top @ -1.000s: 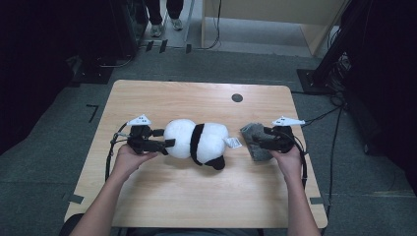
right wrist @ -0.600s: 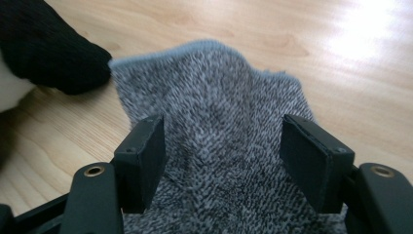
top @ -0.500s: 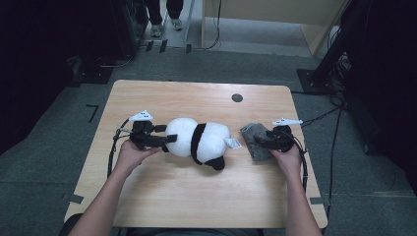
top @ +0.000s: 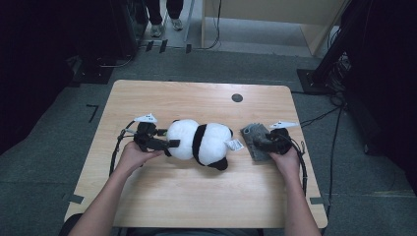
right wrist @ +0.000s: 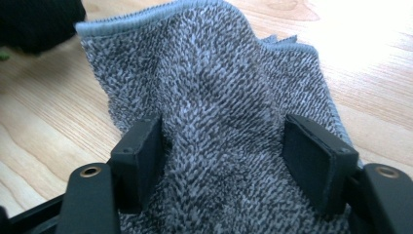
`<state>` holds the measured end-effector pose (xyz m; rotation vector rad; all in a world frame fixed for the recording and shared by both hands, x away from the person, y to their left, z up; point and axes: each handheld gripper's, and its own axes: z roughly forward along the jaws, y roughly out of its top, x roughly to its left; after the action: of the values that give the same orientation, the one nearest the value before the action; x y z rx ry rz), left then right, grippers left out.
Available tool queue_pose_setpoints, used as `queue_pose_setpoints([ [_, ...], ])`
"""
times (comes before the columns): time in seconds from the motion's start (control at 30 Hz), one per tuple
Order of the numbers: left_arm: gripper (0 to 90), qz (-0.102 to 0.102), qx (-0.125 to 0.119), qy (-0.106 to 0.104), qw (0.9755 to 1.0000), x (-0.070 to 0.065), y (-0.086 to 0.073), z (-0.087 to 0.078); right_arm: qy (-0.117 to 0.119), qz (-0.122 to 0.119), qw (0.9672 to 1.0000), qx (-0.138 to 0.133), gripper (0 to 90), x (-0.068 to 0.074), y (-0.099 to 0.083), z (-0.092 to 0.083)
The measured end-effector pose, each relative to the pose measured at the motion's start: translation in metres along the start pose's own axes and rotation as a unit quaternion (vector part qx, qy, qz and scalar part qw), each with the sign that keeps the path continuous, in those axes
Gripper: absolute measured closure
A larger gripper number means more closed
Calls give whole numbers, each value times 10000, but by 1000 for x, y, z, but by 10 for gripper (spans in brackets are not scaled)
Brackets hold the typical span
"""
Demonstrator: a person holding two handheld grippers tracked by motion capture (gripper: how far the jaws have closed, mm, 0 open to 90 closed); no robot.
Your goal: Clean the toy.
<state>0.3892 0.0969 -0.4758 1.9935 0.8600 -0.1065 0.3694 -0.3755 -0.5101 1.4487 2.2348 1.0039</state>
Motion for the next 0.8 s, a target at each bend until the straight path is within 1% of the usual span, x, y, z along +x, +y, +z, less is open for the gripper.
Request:
queue_pose_setpoints([
  [0.07,173,-14,5,-33,10000,0,-2,1,-25,-81,10000,-9,298,1,-1,1],
  [0.13,214,-37,-41,-40,10000,0,-2,0,-43,-145,9999,-20,285,3,-2,2],
  [0.17,225,-45,-57,-53,10000,-1,-3,0,-56,-146,9999,-26,285,3,-2,2],
  [0.23,259,-24,-91,-15,10000,-2,-3,0,-78,-163,9998,-19,293,4,-2,2],
  [0.27,290,-6,-103,-19,9999,-3,-4,-1,-96,-153,9998,-19,306,4,-3,2],
  [0.37,387,-45,-131,-9,9999,-4,-4,-1,-158,-194,9997,-26,385,4,-3,1],
  [0.43,445,-79,-127,3,9999,-5,-4,-2,-123,-169,9997,-103,456,2,-4,0],
  [0.47,465,-62,-102,26,9999,-6,-4,-2,-117,-111,9998,-105,489,2,-5,-1],
  [0.57,527,15,-90,112,9999,-9,-4,-2,-135,-67,9998,-104,601,1,-5,-2],
  [0.6,541,-8,-85,116,9999,-9,-3,-2,-154,-49,9998,-84,657,1,-4,-3],
  [0.63,554,-13,-95,128,9999,-10,-3,-2,-200,-23,9998,-46,687,2,-3,-3],
  [0.7,580,-5,-105,117,9999,-11,-3,-3,-197,61,9998,33,726,3,0,-4],
  [0.77,601,-20,-110,121,9999,-11,-3,-4,-172,109,9998,92,739,3,2,-6],
  [0.8,614,5,-122,141,9998,-12,-3,-4,-149,135,9998,96,745,2,2,-6],
])
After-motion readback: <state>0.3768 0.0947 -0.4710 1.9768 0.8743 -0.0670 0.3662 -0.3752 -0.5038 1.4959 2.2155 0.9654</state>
